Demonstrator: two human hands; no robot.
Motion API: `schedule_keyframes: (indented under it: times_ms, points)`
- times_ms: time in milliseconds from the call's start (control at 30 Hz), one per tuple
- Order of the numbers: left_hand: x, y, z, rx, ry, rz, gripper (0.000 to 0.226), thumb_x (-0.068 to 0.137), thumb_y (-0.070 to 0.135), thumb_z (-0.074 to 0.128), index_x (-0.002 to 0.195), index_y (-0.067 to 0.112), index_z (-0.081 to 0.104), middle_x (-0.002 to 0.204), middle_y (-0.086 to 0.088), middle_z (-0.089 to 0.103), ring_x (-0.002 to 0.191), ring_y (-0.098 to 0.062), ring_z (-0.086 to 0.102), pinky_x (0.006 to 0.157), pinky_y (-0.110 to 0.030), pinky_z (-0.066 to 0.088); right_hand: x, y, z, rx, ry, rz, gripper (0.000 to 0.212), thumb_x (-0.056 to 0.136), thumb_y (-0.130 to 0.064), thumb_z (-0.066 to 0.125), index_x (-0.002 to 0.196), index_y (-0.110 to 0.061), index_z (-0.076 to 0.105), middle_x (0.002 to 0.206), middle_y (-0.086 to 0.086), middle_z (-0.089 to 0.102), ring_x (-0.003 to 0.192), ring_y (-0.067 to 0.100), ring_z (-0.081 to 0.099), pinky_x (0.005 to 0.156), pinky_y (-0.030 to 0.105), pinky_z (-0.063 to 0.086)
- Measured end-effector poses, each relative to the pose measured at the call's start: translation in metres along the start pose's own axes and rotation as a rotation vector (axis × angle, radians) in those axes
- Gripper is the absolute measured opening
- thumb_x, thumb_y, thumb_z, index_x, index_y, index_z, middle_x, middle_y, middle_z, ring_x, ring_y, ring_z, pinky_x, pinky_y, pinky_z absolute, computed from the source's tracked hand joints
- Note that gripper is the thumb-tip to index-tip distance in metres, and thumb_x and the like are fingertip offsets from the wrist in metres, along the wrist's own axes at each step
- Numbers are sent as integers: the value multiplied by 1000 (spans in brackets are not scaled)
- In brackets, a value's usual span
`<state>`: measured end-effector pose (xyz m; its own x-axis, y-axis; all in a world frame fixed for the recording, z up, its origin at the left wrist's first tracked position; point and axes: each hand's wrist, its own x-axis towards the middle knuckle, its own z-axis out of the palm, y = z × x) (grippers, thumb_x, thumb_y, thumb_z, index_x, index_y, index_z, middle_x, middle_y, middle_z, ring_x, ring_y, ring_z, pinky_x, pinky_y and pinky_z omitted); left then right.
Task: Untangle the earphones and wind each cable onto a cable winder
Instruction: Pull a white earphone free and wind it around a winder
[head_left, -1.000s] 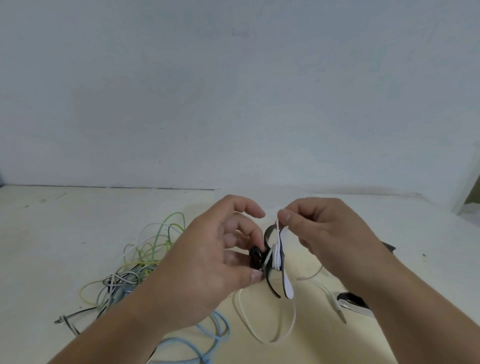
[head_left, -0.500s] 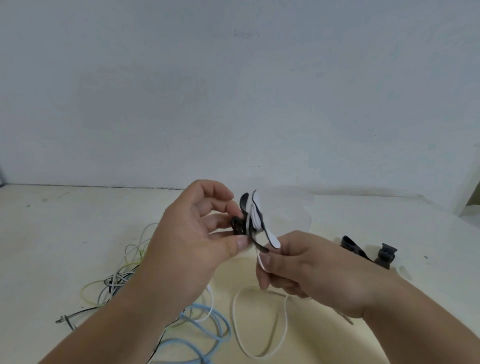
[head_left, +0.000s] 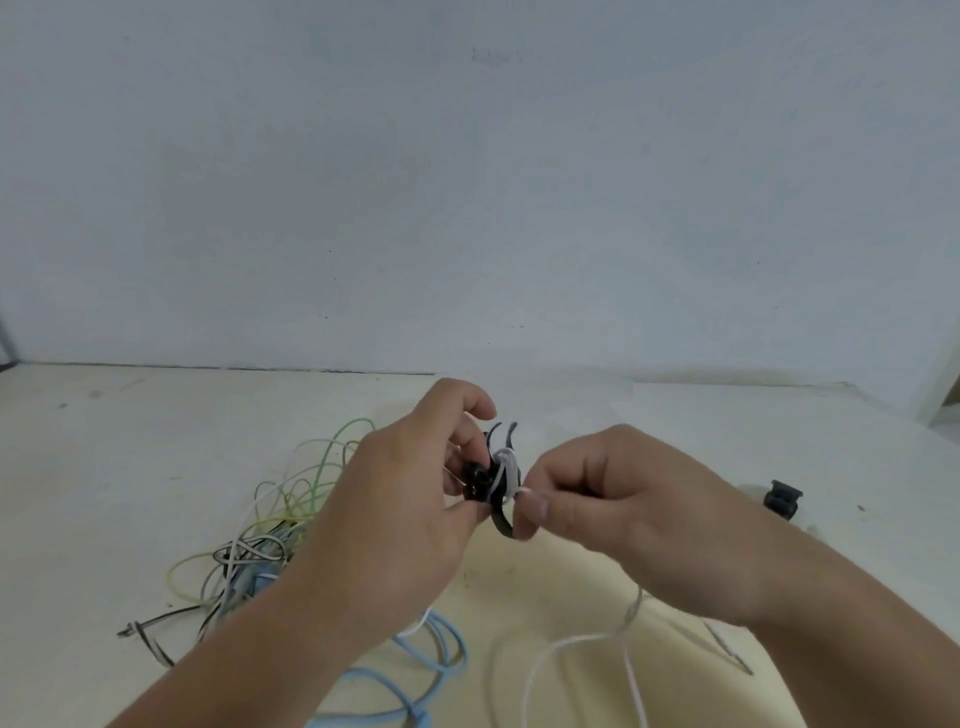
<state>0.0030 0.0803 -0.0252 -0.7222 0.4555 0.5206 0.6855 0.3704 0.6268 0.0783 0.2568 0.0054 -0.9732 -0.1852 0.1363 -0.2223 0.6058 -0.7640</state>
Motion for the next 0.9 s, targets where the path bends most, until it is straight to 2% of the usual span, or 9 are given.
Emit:
schedule_keyframes:
  times_ms: [167, 333, 400, 467, 600, 700, 767, 867, 900]
  points:
    - [-1, 6, 0, 2, -122, 39, 57, 80, 9, 79, 107, 46, 46, 95, 21, 63, 85, 1, 64, 76, -13, 48, 3, 6, -2, 22, 276, -25, 23, 92, -22, 64, 71, -12, 70, 55, -3, 41, 48, 6, 30, 48, 18, 27]
    - [-2, 11, -5, -152, -197, -11, 61, 76, 0, 79, 102, 47, 49, 95, 14, 65, 84, -9, 68, 80, -21, 54, 7, 10, -1, -19, 491, 8, 20, 89, -27, 68, 71, -21, 72, 55, 4, 53, 47, 4, 39, 47, 13, 35]
    - [-2, 11, -6, -237, -240, -23, 61, 75, -5, 78, 102, 44, 52, 93, 9, 66, 83, -13, 69, 81, -27, 56, 8, 10, -2, 25, 504, 40, 20, 89, -27, 69, 71, -21, 73, 48, -2, 46, 43, 5, 36, 43, 12, 31]
    - [-1, 12, -7, -344, -269, -25, 57, 73, -4, 78, 101, 39, 55, 92, 5, 66, 82, -17, 69, 80, -32, 58, 8, 13, -3, 89, 484, 96, 23, 91, -29, 67, 71, -18, 72, 45, -9, 35, 39, 7, 27, 39, 13, 24]
    - [1, 11, -7, -545, -255, -46, 50, 65, -3, 76, 98, 30, 59, 89, 0, 66, 82, -19, 68, 76, -34, 58, 10, 19, -2, 222, 380, 224, 32, 93, -29, 63, 63, -18, 68, 51, -1, 32, 51, 18, 18, 45, 23, 16]
    - [1, 12, -5, -657, -221, -45, 49, 63, -9, 75, 95, 25, 59, 88, -4, 64, 81, -23, 68, 75, -38, 58, 12, 22, 4, 255, 215, 281, 44, 97, -18, 55, 53, -18, 57, 54, 2, 36, 50, 16, 21, 48, 27, 17]
    - [2, 11, -4, -708, -166, -40, 48, 62, -12, 74, 93, 21, 59, 87, -6, 63, 80, -24, 67, 74, -38, 59, 12, 23, 8, 300, 98, 286, 45, 99, -14, 49, 55, -19, 59, 57, 4, 39, 49, 15, 25, 49, 25, 19]
    - [5, 8, -7, -705, -65, -59, 46, 59, -9, 76, 93, 17, 59, 85, -4, 65, 78, -21, 68, 72, -32, 58, 11, 20, 10, 357, -36, 262, 33, 95, -34, 58, 71, -13, 68, 63, 6, 38, 56, 18, 26, 56, 33, 17]
    - [6, 7, -8, -680, -37, -73, 47, 58, -8, 77, 93, 17, 58, 85, -3, 66, 78, -21, 69, 72, -32, 59, 10, 20, 10, 368, -67, 251, 38, 93, -43, 61, 75, -10, 69, 62, 3, 37, 58, 19, 26, 59, 36, 17]
